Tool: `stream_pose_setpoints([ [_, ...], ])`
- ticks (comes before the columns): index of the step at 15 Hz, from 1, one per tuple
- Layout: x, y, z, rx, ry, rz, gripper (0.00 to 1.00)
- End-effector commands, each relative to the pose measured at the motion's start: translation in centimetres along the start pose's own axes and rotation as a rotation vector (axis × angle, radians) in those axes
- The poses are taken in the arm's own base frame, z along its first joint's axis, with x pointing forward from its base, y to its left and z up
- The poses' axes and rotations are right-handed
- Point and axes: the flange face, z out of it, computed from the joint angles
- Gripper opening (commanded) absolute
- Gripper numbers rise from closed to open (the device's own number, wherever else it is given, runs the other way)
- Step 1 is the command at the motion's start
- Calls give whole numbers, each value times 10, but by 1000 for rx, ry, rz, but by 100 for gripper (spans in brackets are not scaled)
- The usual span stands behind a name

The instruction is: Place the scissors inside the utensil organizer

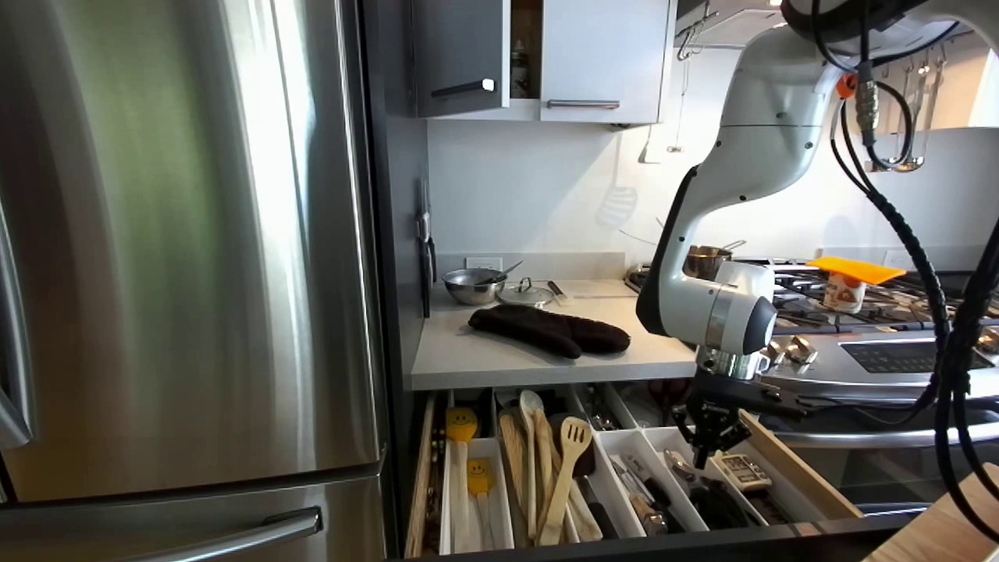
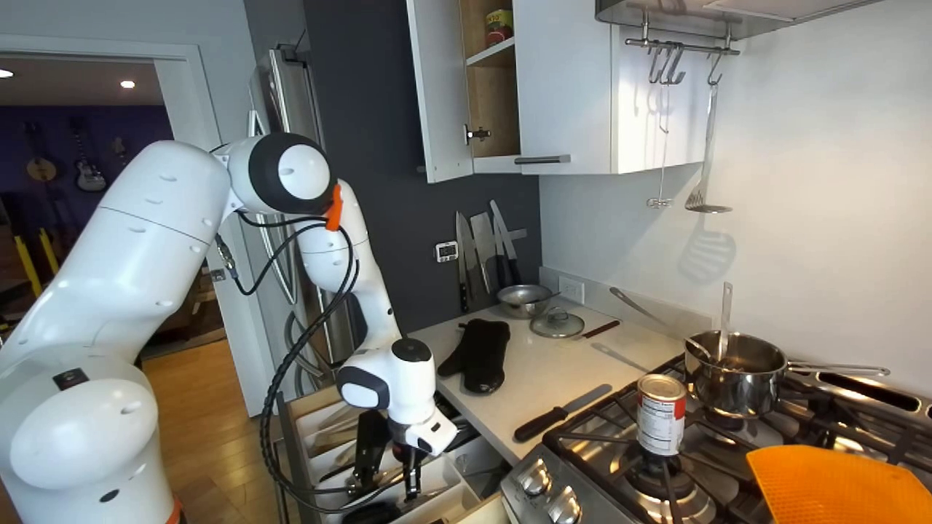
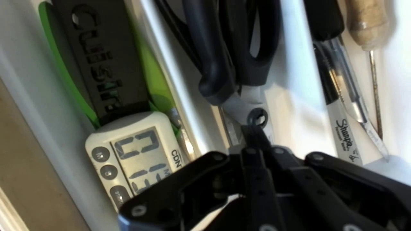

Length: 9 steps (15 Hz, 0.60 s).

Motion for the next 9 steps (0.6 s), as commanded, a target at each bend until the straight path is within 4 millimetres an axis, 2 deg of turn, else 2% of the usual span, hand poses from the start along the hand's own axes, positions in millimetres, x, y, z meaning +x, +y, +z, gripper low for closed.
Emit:
stream_pose_setpoints([
  [1, -3, -1, -2, -4, -20, 8, 0],
  [4, -3, -4, -10, -5, 7, 2, 0],
  [9, -12, -17, -43, 10, 57, -59, 0],
])
